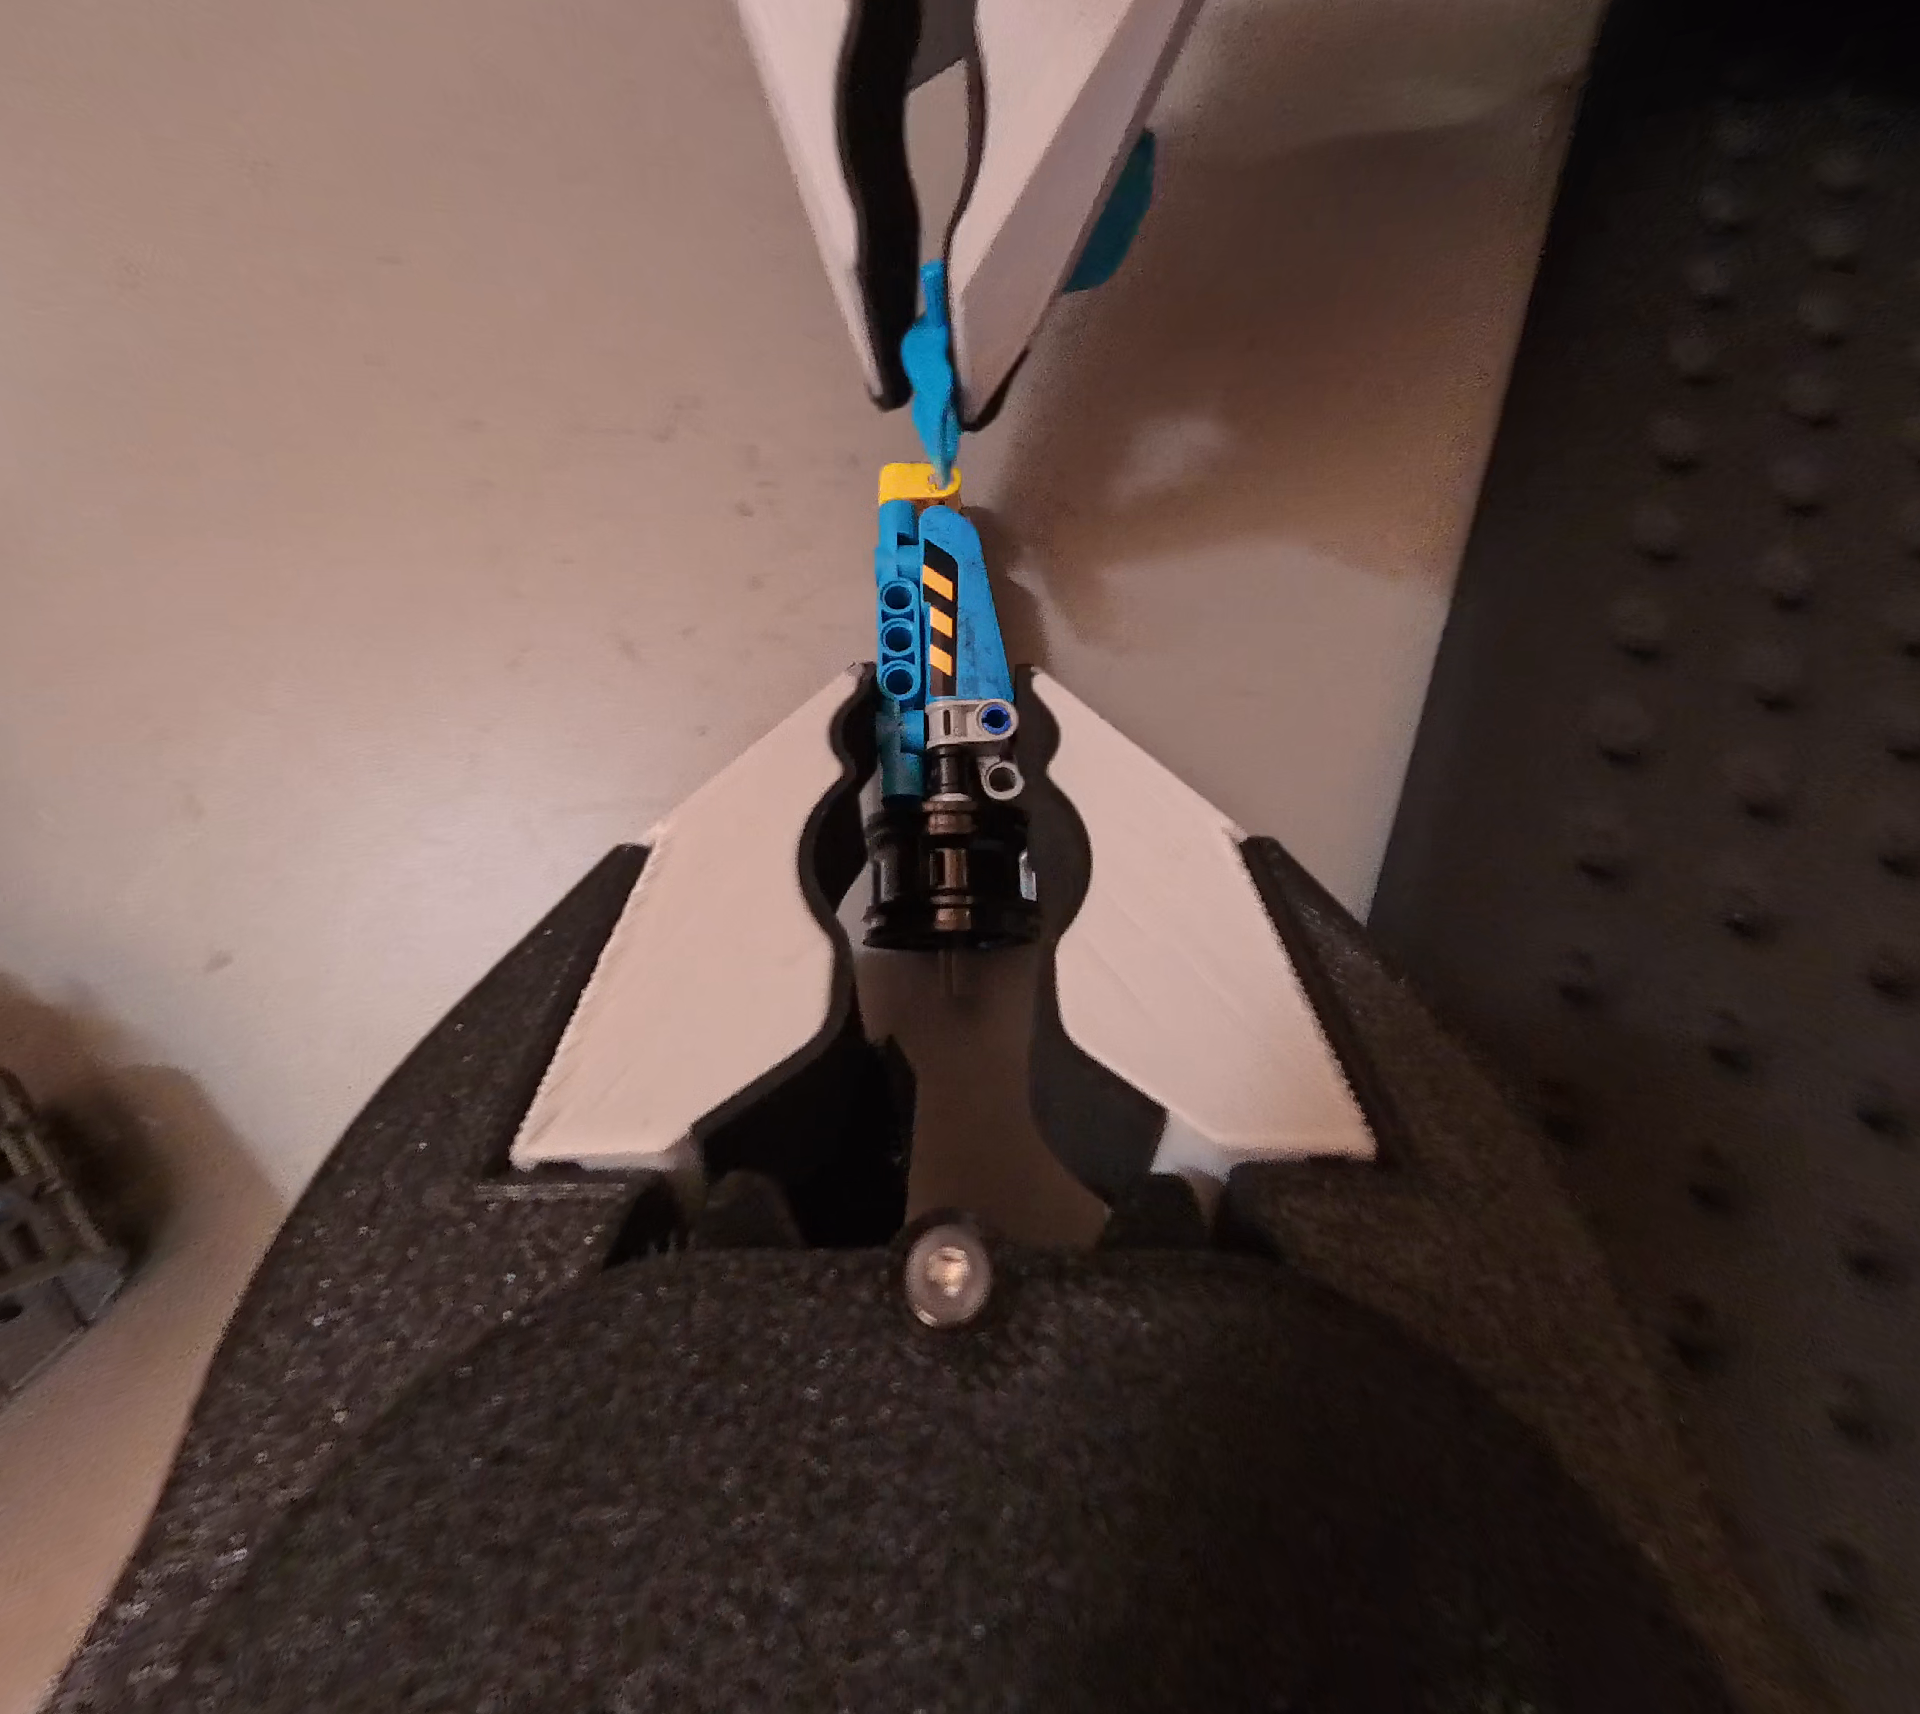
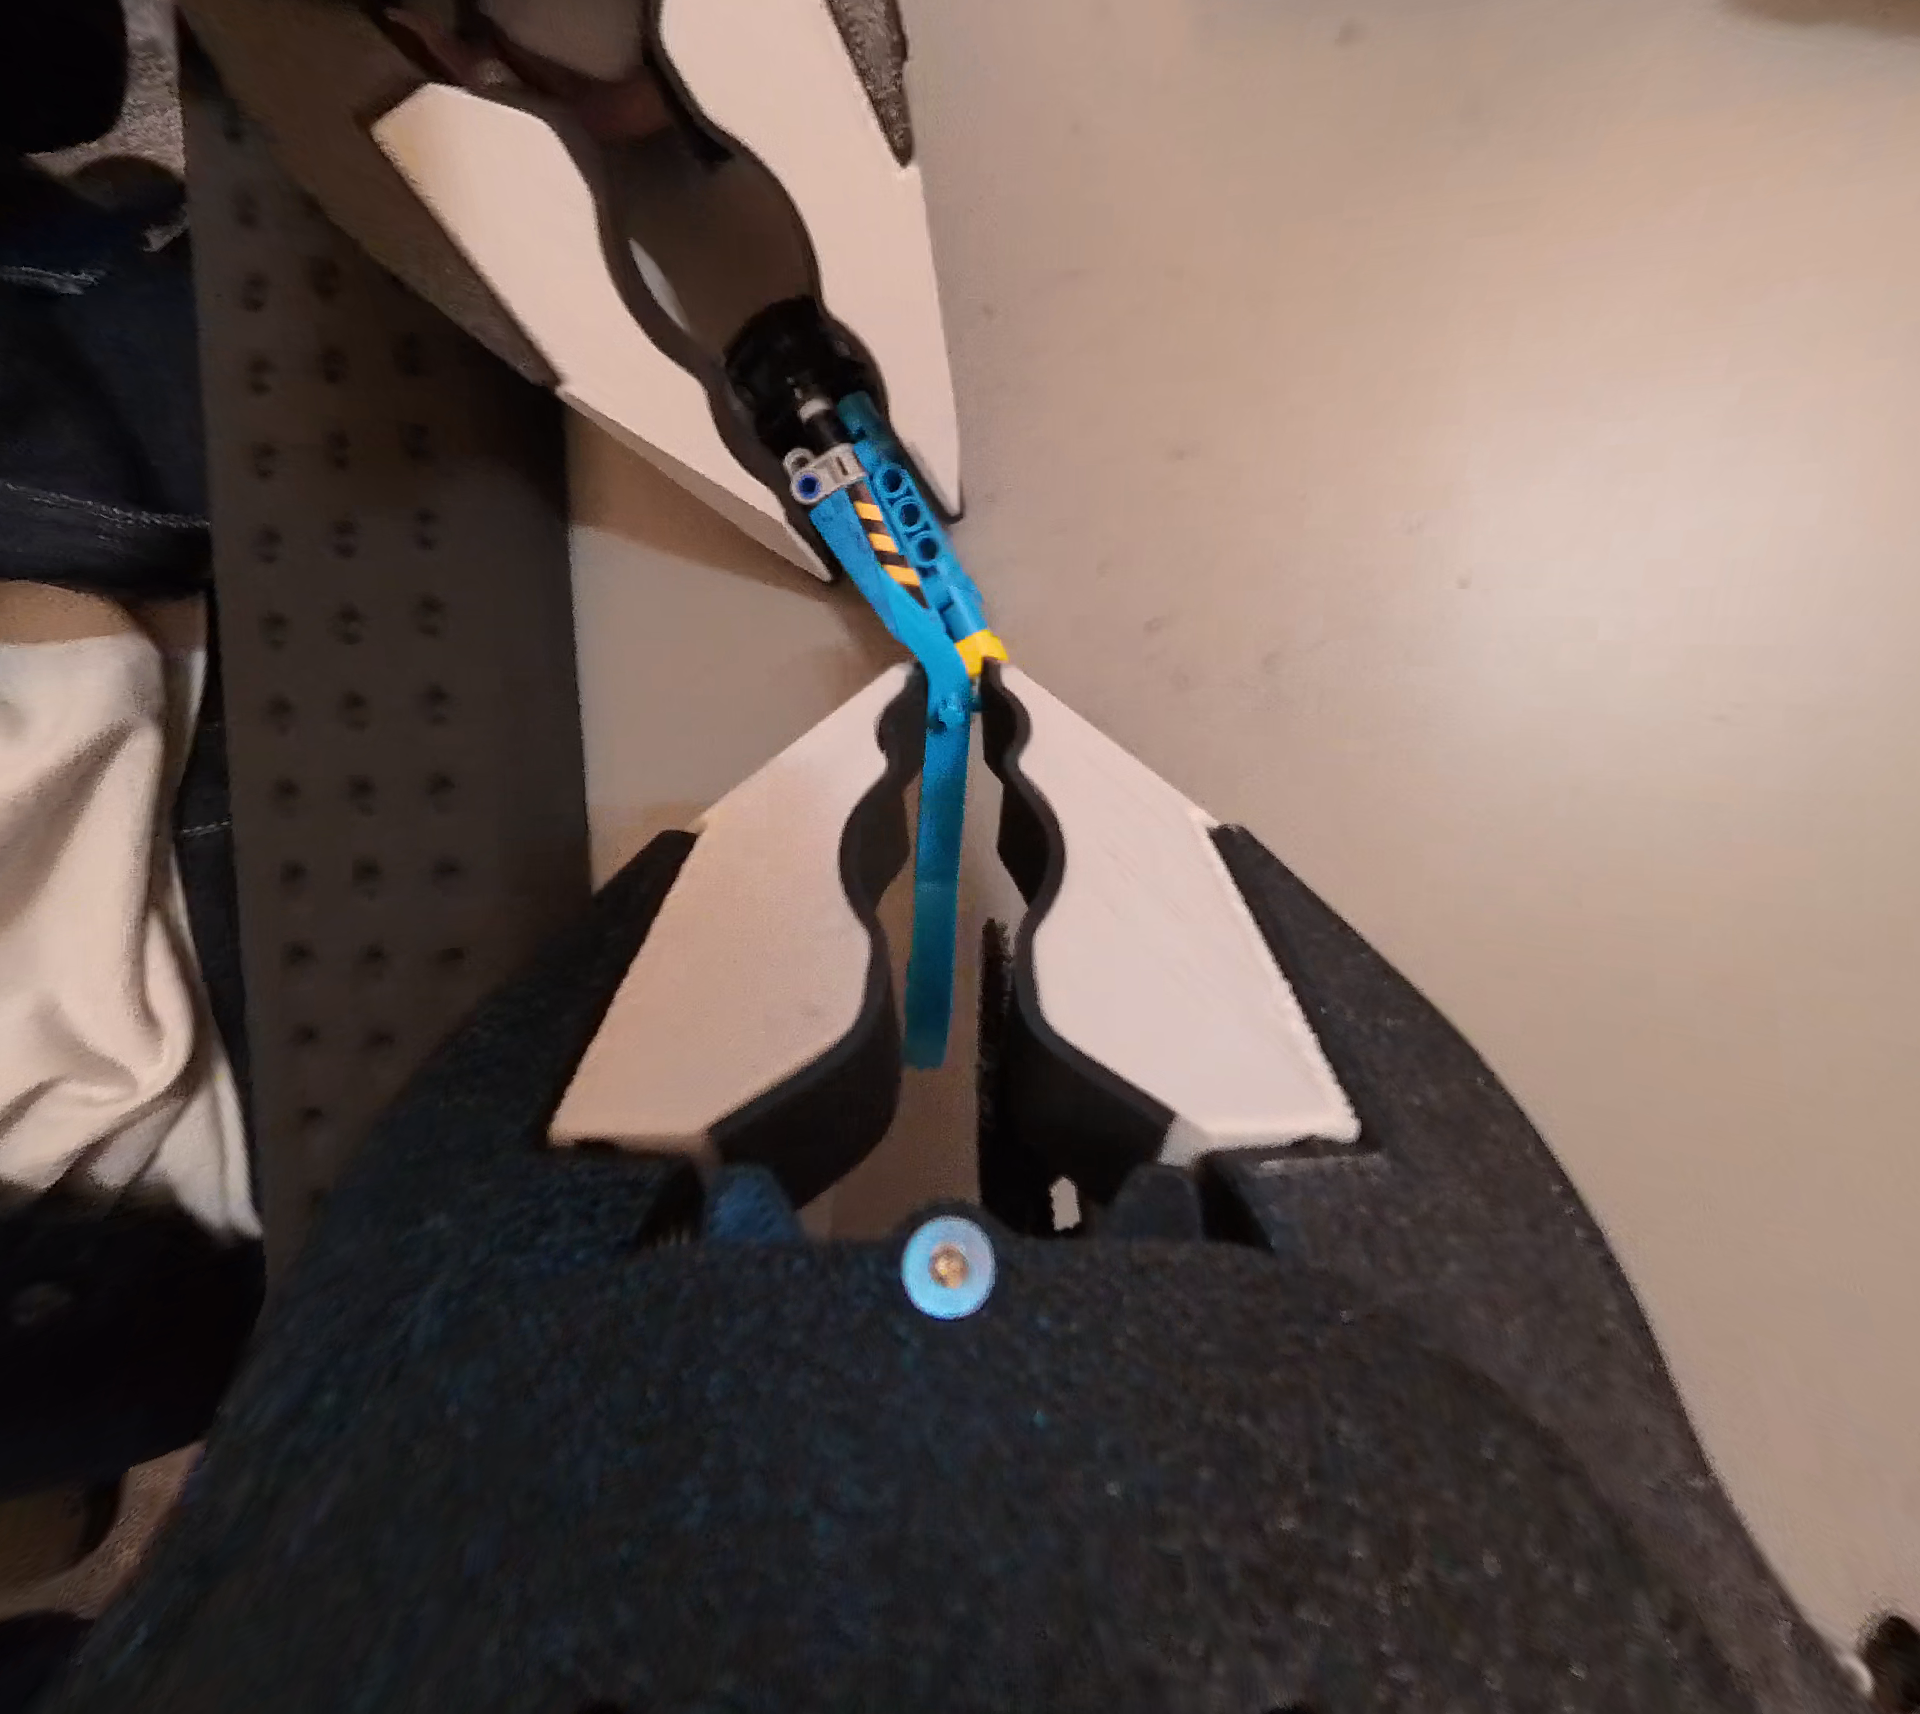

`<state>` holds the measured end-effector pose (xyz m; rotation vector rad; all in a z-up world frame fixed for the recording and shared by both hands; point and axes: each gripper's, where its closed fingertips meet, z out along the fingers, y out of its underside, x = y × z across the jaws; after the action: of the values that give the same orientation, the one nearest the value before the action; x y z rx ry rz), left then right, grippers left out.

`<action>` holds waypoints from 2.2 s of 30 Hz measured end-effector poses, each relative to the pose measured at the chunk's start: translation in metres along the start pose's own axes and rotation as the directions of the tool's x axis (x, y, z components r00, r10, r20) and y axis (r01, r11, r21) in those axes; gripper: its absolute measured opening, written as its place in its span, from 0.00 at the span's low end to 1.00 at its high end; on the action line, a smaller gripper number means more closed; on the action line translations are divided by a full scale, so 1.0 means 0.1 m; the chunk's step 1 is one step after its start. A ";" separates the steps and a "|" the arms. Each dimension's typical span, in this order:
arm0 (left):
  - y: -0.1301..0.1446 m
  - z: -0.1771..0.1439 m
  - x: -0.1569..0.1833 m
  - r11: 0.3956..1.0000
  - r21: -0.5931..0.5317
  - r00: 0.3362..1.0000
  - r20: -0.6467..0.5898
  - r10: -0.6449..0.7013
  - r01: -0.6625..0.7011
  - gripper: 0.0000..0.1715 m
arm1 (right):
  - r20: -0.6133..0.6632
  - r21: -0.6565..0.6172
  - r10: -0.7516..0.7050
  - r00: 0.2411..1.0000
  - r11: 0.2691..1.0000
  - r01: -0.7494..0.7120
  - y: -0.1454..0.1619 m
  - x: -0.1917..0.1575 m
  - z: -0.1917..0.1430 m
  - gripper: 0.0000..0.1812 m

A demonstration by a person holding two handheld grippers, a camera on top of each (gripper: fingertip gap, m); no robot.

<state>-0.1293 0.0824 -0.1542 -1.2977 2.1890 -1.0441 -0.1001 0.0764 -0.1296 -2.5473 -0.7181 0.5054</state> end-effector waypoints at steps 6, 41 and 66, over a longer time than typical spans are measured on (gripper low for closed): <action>0.00 0.00 0.01 1.000 0.000 1.000 -0.018 -0.015 0.015 0.14 | 0.073 -0.020 0.034 0.997 0.999 -0.032 0.00 -0.02 0.05 0.05; 0.00 0.01 -0.01 1.000 -0.002 1.000 -0.007 -0.013 0.013 0.14 | 0.074 0.013 0.017 0.997 1.000 -0.018 -0.01 0.00 0.07 0.05; 0.00 0.01 0.01 1.000 -0.003 1.000 -0.015 -0.003 0.003 0.14 | 0.043 -0.052 -0.102 0.994 0.993 0.104 0.01 -0.03 0.07 0.05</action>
<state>-0.1290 0.0817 -0.1546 -1.2990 2.2012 -1.0559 -0.1050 0.0765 -0.1349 -2.5407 -0.8840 0.5102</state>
